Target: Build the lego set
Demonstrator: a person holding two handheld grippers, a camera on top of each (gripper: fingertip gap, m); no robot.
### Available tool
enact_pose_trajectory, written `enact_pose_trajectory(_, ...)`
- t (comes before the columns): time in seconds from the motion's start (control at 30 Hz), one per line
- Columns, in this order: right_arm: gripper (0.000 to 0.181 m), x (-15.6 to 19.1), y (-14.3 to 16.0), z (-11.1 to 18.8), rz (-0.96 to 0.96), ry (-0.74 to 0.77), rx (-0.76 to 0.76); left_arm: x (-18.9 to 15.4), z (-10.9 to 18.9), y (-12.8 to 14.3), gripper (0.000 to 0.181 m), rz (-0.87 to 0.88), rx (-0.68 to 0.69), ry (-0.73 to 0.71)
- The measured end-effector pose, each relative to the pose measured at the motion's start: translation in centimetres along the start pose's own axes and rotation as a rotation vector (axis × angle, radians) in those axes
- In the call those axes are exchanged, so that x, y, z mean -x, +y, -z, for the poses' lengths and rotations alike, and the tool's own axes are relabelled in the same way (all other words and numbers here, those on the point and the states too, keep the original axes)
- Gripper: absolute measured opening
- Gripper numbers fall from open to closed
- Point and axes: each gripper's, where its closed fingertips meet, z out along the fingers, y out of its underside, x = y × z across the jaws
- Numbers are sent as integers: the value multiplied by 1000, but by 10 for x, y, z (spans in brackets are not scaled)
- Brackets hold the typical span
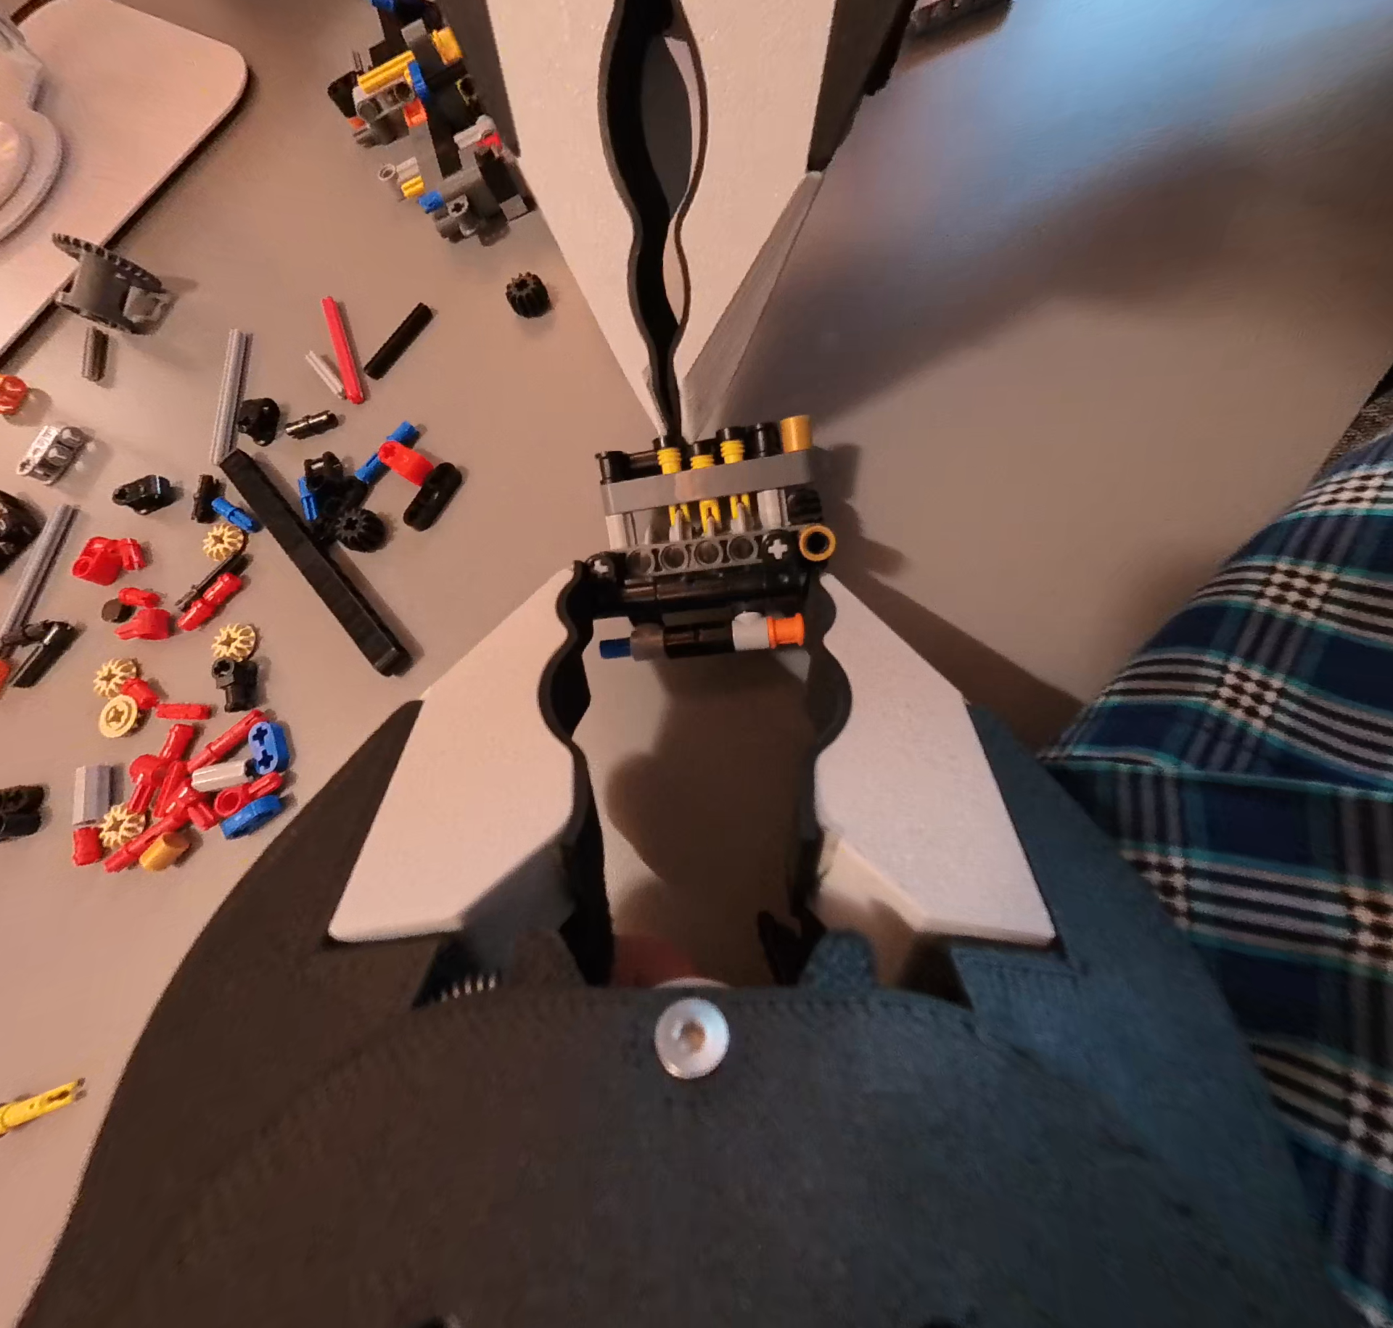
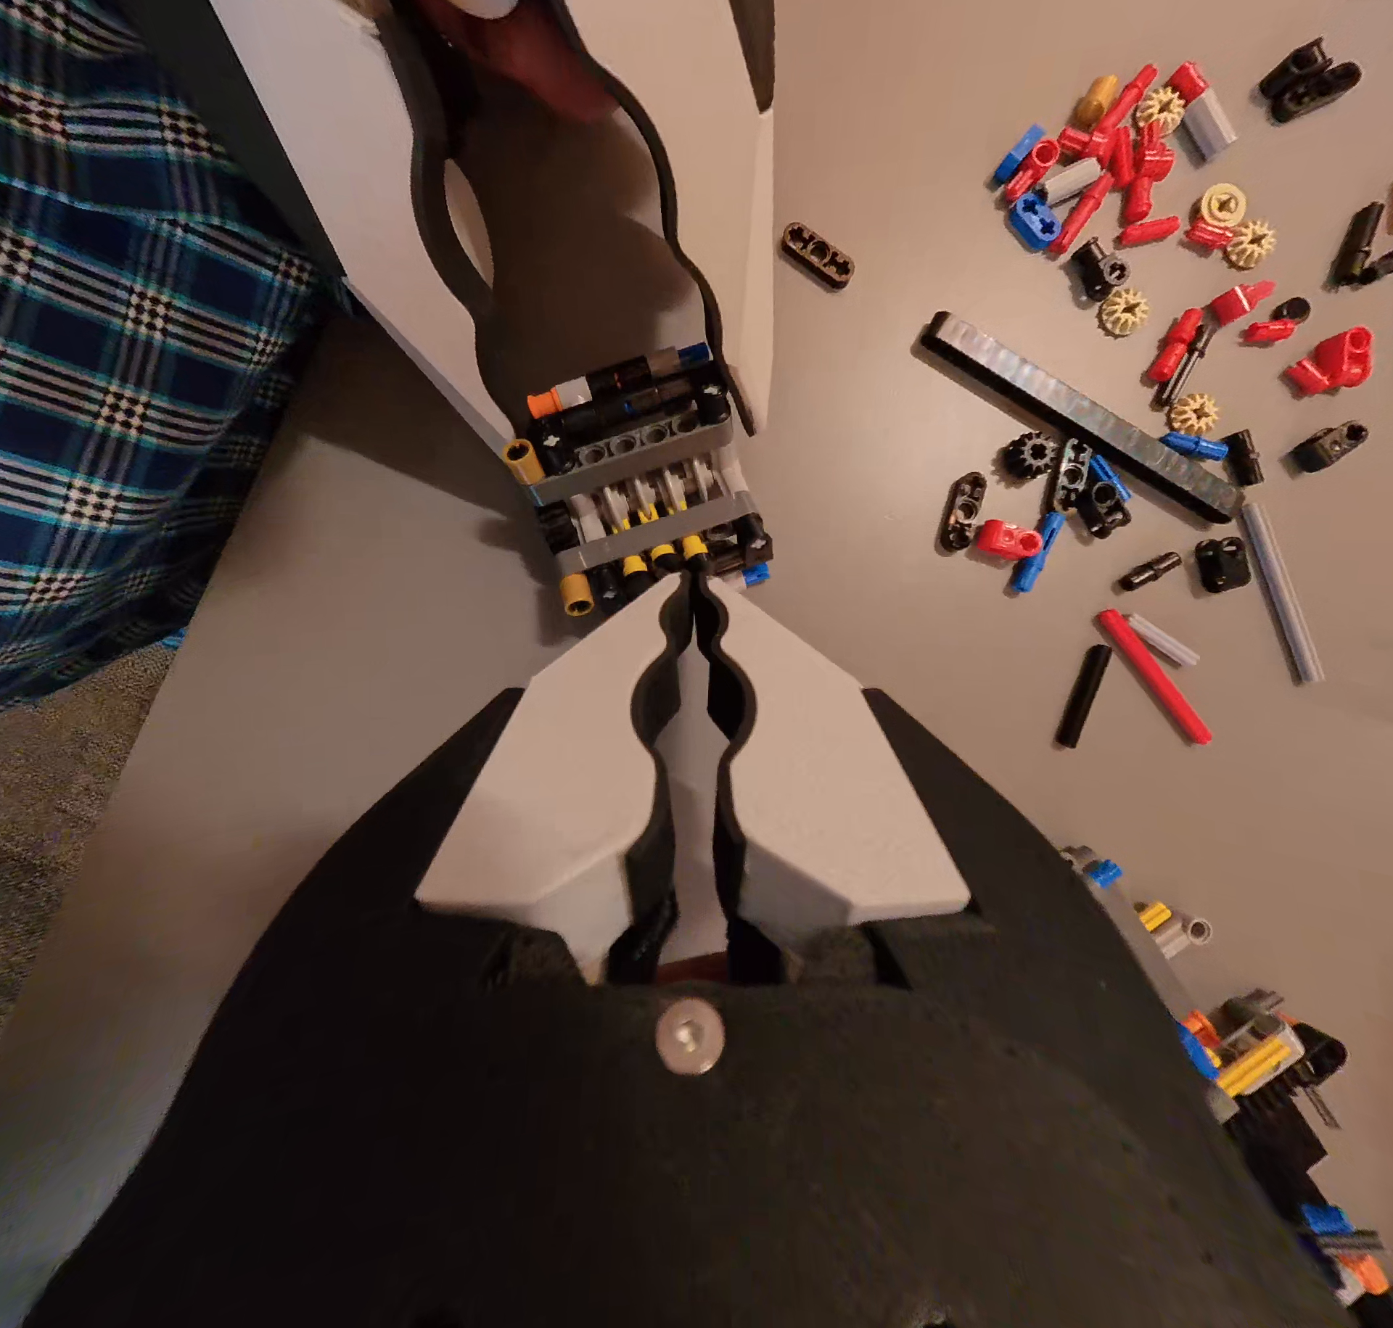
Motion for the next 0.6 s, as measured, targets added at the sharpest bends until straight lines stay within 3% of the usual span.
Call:
enact_pose_trajectory(0.4,4,-3,7,9,-131,72,-91,10,13,-17,60,48,-68,44)
enact_pose_trajectory(0.5,6,-4,15,14,-157,114,-95,36,35,-14,58,114,-88,-10)
enact_pose_trajectory(0.6,6,-7,15,26,-178,166,-139,97,66,17,47,160,-21,-234)
